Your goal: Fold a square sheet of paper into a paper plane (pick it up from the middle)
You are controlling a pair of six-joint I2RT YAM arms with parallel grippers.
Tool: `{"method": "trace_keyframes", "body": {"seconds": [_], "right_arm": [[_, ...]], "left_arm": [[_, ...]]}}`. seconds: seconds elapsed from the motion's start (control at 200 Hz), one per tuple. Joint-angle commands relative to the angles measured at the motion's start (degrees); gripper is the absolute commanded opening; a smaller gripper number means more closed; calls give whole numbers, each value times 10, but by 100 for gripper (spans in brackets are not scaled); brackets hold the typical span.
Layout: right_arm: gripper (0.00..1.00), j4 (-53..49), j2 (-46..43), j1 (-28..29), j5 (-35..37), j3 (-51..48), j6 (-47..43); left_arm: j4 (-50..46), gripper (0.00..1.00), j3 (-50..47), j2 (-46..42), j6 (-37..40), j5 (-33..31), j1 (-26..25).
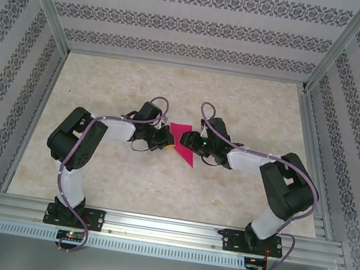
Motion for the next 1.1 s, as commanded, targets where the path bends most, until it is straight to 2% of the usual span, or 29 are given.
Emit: {"method": "trace_keyframes", "body": {"seconds": [0.0,0.125,0.265,0.415,0.729,1.094], "right_arm": [[53,-32,-61,13,76,-6,-113],[57,-48,-110,68,190,-44,-249],[60,-59,-117,106,255,-59,-342],[61,27,-101,149,312,-101,-459],[58,131,-12,171,336,-109,-564],[51,226,64,172,372,-106,-596]], "left_arm": [[-12,5,17,-8,-5,-16,-11],[-27,5,25,-14,-12,-20,-14],[-37,5,33,-16,-22,-24,-18],[-44,5,37,-19,-32,-25,-19],[-61,6,47,-24,-43,-24,-19],[-76,6,50,-28,-48,-24,-18]]}}
